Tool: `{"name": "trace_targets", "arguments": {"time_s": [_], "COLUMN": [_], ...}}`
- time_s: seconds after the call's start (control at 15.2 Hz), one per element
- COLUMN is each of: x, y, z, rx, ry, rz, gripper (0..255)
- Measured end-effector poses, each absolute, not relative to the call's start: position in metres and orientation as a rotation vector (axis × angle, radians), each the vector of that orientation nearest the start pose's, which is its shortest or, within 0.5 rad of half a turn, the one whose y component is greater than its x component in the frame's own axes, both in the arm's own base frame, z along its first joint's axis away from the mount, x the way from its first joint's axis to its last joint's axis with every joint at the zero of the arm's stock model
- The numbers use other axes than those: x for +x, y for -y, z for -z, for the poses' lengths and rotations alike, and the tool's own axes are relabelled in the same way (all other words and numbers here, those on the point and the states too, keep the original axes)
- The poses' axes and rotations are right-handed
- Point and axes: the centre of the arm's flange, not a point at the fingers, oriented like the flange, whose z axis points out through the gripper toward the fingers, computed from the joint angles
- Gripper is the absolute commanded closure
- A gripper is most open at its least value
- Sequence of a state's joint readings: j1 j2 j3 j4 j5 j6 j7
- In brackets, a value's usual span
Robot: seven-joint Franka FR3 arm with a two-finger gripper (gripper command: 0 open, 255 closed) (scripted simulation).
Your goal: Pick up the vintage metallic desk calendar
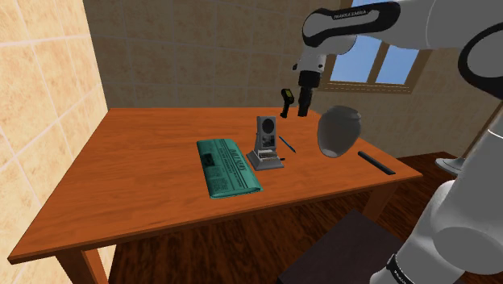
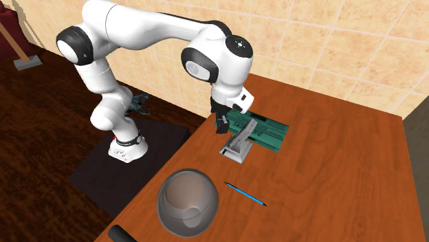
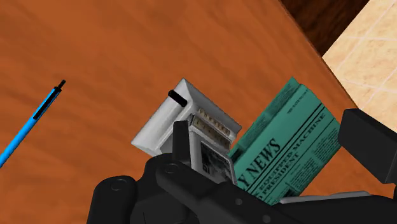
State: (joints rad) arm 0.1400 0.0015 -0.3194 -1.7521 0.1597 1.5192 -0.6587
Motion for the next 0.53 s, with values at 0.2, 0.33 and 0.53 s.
{"name": "trace_targets", "arguments": {"time_s": [0.2,0.33,0.53], "x": [0.575,0.604,0.649], "y": [0.072,0.069,0.056], "z": [-0.529,-0.52,-0.513], "rx": [-2.743,-2.691,-2.605], "ry": [0.832,0.936,1.087], "rz": [-0.252,-0.274,-0.307], "gripper": [0,0,0]}}
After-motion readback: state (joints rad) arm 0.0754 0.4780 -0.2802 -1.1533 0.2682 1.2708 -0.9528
